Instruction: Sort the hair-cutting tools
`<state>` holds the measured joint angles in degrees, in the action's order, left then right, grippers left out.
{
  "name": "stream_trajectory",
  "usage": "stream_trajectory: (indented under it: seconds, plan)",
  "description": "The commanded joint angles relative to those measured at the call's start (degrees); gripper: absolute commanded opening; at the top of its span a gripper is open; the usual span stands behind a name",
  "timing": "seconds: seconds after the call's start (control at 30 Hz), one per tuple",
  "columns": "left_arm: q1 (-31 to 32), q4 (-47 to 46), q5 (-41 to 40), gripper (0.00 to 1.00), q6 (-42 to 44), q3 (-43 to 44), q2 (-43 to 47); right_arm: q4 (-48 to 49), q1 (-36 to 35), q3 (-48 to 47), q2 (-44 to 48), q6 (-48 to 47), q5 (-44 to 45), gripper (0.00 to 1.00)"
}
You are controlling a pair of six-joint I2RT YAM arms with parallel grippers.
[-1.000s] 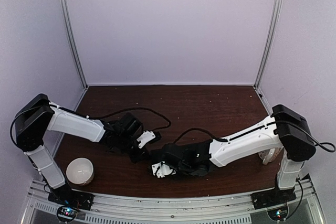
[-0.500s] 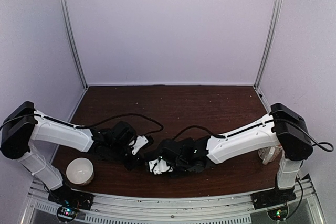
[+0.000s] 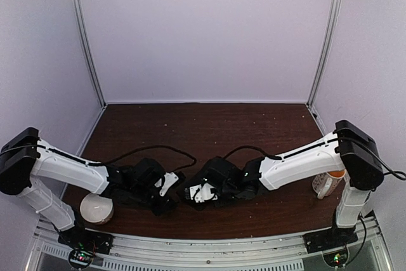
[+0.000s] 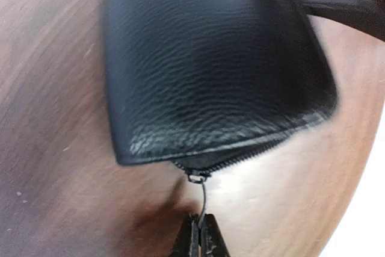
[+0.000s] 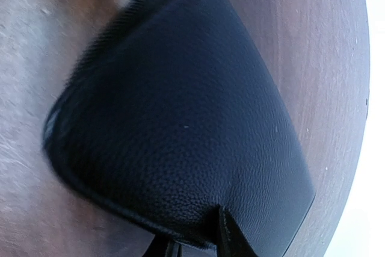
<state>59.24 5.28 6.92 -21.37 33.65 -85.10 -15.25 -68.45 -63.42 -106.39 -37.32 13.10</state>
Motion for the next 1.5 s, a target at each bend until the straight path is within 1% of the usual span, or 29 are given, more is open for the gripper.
stream_trajectory:
  seconds: [0.0, 0.1, 0.23, 0.4, 0.5, 0.63, 0.73, 0.8, 0.9, 0.93, 1.0, 1.1, 1.17, 1.23, 1.3, 1.37, 1.47]
  plan:
    - [3.7, 2.1, 9.9, 0.00, -2.1, -1.6, 1.9, -4.8, 5.2, 3.3, -3.0, 2.6, 4.9, 0.00]
    - [6.0, -1.0, 13.3, 0.00, -0.2, 1.2, 0.1, -5.4, 4.3, 2.1, -4.7, 2.8, 4.0, 0.00]
    - [9.0, -0.4, 15.1, 0.00, 1.0, 6.7, -6.4, -5.7, 3.7, 1.3, -5.4, 3.1, 3.7, 0.00]
    - [9.2, -5.0, 16.1, 0.00, 2.0, 10.5, -12.1, -5.7, 3.8, 1.2, -3.2, 4.2, 2.1, 0.00]
    - [9.2, -5.0, 16.2, 0.00, 3.6, 13.1, -13.9, -5.3, 3.8, 2.1, -2.5, 3.5, 2.0, 0.01]
    - [9.1, -4.3, 14.1, 0.00, 3.2, 12.7, -13.2, -5.0, 3.7, 4.8, -0.7, 2.5, 1.2, 0.08]
    - [8.9, -3.3, 11.8, 0.00, 2.4, 11.1, -10.8, -6.6, 3.7, 5.7, 2.2, 2.1, 0.1, 0.17]
    - [8.9, -2.3, 11.8, 0.08, 2.2, 11.1, -10.0, -7.2, 3.8, 6.1, 5.0, 2.2, -0.3, 0.24]
    - [8.9, -0.4, 12.0, 0.15, 2.3, 12.2, -10.5, -8.2, 3.9, 6.5, 9.1, 2.7, -0.7, 0.36]
    - [9.0, 0.7, 11.8, 0.20, 2.4, 12.8, -10.6, -8.5, 3.9, 6.5, 10.3, 2.8, -1.0, 0.39]
    - [9.0, 3.4, 11.7, 0.31, 3.1, 13.9, -10.2, -10.2, 3.9, 6.8, 12.3, 2.7, -1.7, 0.43]
    - [8.9, 7.6, 11.6, 0.39, 4.7, 15.3, -6.7, -11.3, 4.0, 8.0, 15.2, 2.9, -1.9, 0.45]
    - [8.9, 10.0, 10.2, 0.42, 5.6, 15.7, -3.7, -11.5, 4.1, 9.4, 17.1, 2.7, -2.1, 0.47]
    - [8.7, 11.9, 6.5, 0.44, 6.0, 16.3, -1.0, -12.0, 4.2, 10.6, 18.6, 2.4, -1.8, 0.48]
    - [6.8, 12.9, 2.7, 0.46, 5.6, 17.1, 0.4, -12.0, 4.6, 11.6, 19.8, 3.1, -0.8, 0.48]
    - [3.9, 13.1, 1.3, 0.47, 4.4, 17.9, 0.1, -12.0, 5.7, 12.0, 20.9, 5.5, -0.8, 0.49]
    - [-0.9, 12.9, 1.1, 0.49, 2.6, 19.7, -2.6, -10.6, 9.9, 11.6, 22.1, 10.8, -1.1, 0.54]
